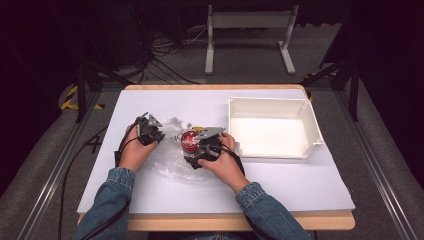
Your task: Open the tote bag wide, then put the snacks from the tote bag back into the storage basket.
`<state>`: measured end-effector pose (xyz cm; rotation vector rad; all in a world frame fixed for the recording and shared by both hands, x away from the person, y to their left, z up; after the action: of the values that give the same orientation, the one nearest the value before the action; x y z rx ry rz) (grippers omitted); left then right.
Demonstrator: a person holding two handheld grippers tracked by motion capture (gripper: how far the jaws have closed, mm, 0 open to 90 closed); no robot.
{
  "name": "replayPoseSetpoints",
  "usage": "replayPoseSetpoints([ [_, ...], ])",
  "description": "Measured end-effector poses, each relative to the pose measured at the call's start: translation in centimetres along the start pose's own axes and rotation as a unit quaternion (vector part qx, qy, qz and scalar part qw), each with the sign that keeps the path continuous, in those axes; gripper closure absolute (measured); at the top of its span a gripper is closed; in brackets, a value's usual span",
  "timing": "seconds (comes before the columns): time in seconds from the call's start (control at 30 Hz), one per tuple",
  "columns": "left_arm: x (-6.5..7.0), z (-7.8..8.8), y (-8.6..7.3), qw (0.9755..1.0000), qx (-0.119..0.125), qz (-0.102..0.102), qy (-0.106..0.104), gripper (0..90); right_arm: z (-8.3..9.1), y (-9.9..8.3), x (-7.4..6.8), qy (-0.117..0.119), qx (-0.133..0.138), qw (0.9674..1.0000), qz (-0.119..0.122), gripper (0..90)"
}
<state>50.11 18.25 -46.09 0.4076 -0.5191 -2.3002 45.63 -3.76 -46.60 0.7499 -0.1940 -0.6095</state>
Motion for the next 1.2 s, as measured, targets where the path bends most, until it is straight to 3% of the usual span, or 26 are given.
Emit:
replayPoseSetpoints([
  [0.03, 0.0, 0.2, -0.1, 0.9999, 0.007, 0.0, -0.009, 64.8, 0.1, 0.0, 0.0, 0.0, 0.003, 1.0, -0.001, 3.5],
  [0.07, 0.0, 0.5, -0.1, 0.9994, 0.022, 0.006, -0.027, 60.1, 0.2, 0.1, 0.0, 0.0, 0.006, 1.0, -0.003, 3.5],
  [0.1, 0.0, 0.5, -0.1, 0.9994, 0.022, 0.006, -0.027, 56.9, 0.2, 0.1, 0.0, 0.0, 0.006, 1.0, -0.003, 3.5],
  [0.17, -0.1, 1.2, -0.2, 0.9977, 0.041, 0.016, -0.052, 52.5, 0.3, 0.2, 0.1, -0.001, 0.011, 0.9999, -0.004, 3.4],
  [0.23, -0.3, 2.5, -0.2, 0.9946, 0.067, 0.028, -0.074, 37.9, 0.4, 0.4, 0.1, -0.001, 0.016, 0.9999, -0.005, 3.4],
  [0.27, -0.3, 2.5, -0.2, 0.9946, 0.067, 0.028, -0.074, 34.3, 0.4, 0.4, 0.1, -0.001, 0.016, 0.9999, -0.005, 3.4],
  [0.3, -0.4, 3.1, -0.2, 0.9928, 0.08, 0.034, -0.081, 34.3, 0.4, 0.4, 0.0, 0.0, 0.017, 0.9998, -0.007, 3.4],
  [0.4, -0.5, 4.6, -0.1, 0.9885, 0.101, 0.043, -0.103, 23.5, 0.6, 0.7, 0.0, 0.0, 0.026, 0.9996, -0.008, 3.4],
  [0.67, -0.5, 8.6, 0.0, 0.9774, 0.16, 0.043, -0.131, 16.3, 0.8, 1.2, -0.1, 0.001, 0.033, 0.9994, -0.007, 4.3],
  [0.8, 0.0, 10.2, -0.2, 0.9719, 0.171, 0.034, -0.158, 14.6, 0.8, 1.5, -0.1, 0.005, 0.033, 0.9994, -0.004, 4.7],
  [0.87, 0.0, 10.8, -0.3, 0.9703, 0.176, 0.03, -0.164, 13.5, 0.8, 1.6, 0.0, 0.006, 0.032, 0.9995, -0.004, 5.2],
  [0.9, 0.0, 11.0, -0.5, 0.9682, 0.18, 0.031, -0.171, 13.0, 0.8, 1.6, 0.0, 0.007, 0.032, 0.9995, -0.004, 5.4],
  [1.03, 0.1, 11.5, -0.9, 0.967, 0.178, 0.031, -0.18, 11.8, 0.6, 1.8, 0.0, 0.011, 0.025, 0.9996, -0.003, 6.8],
  [1.2, 0.0, 11.9, -1.5, 0.9676, 0.173, 0.024, -0.183, 10.6, 0.4, 1.9, 0.0, 0.002, 0.013, 0.9999, 0.001, 12.1],
])
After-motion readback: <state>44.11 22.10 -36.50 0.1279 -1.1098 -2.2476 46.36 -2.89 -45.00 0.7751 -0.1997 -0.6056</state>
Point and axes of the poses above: each handheld gripper's, and its own axes: z roughly backward along the jaws, y roughly out of its top, x roughly to its right, the point moved 3 cm from there along -z, roughly forward along the jaws, and after that the axes turned 9 degrees about -x, right-handed, at the moved point
